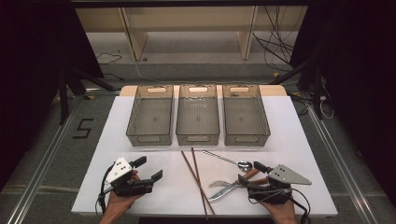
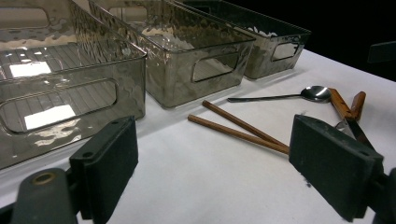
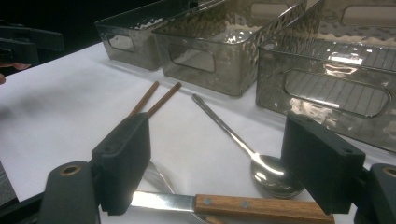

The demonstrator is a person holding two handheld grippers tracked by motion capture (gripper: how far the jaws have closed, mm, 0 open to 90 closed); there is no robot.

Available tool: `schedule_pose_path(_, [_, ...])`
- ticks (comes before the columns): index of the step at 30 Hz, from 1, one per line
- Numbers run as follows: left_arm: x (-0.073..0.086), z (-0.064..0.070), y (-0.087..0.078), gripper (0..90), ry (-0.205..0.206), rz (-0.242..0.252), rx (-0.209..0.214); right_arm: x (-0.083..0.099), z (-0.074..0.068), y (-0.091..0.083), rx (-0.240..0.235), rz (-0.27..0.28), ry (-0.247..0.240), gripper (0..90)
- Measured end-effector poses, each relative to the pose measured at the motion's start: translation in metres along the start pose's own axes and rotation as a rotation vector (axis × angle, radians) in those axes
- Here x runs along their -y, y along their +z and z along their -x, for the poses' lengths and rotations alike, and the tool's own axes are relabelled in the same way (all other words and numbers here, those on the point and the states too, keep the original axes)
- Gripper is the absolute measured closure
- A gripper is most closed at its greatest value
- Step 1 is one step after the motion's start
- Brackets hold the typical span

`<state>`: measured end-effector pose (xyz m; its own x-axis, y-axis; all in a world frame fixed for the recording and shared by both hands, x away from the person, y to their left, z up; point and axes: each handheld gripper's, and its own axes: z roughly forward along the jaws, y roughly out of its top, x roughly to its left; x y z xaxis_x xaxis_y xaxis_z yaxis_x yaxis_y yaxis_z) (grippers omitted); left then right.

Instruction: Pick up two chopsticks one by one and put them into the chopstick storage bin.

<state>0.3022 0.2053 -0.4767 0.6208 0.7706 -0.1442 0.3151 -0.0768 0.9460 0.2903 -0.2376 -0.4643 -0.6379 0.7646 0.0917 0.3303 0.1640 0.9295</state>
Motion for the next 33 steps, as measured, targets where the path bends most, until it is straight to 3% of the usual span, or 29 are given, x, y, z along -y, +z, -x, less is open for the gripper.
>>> schedule_pose_path(9, [0.0, -0.001, 0.0, 15.5, -0.001, 0.0, -0.005, -0.006, -0.002, 0.001, -0.019, -0.028, 0.021, 26.5])
schedule_pose_path(14, [0.0, -0.001, 0.0, 15.5, -0.003, 0.001, -0.01, -0.018, -0.011, 0.003, -0.024, -0.078, -0.001, 28.7])
schedule_pose_path(15, [0.0, -0.001, 0.0, 15.5, -0.002, 0.0, -0.011, -0.026, -0.018, 0.006, -0.036, -0.114, -0.024, 29.5])
schedule_pose_path(20, [0.0, -0.002, 0.0, 15.6, -0.006, 0.002, -0.014, -0.045, -0.042, 0.019, -0.109, -0.191, -0.086, 31.3])
schedule_pose_path(23, [0.0, -0.002, -0.001, 15.6, -0.008, 0.005, -0.015, -0.056, -0.055, 0.027, -0.116, -0.228, -0.122, 35.5])
schedule_pose_path(30, [0.0, -0.002, -0.001, 15.6, 0.001, 0.001, -0.015, -0.07, -0.075, 0.053, -0.143, -0.318, -0.157, 40.7])
schedule_pose_path(33, [0.0, -0.003, -0.002, 15.6, -0.002, 0.003, -0.019, -0.071, -0.084, 0.074, -0.171, -0.379, -0.173, 44.5])
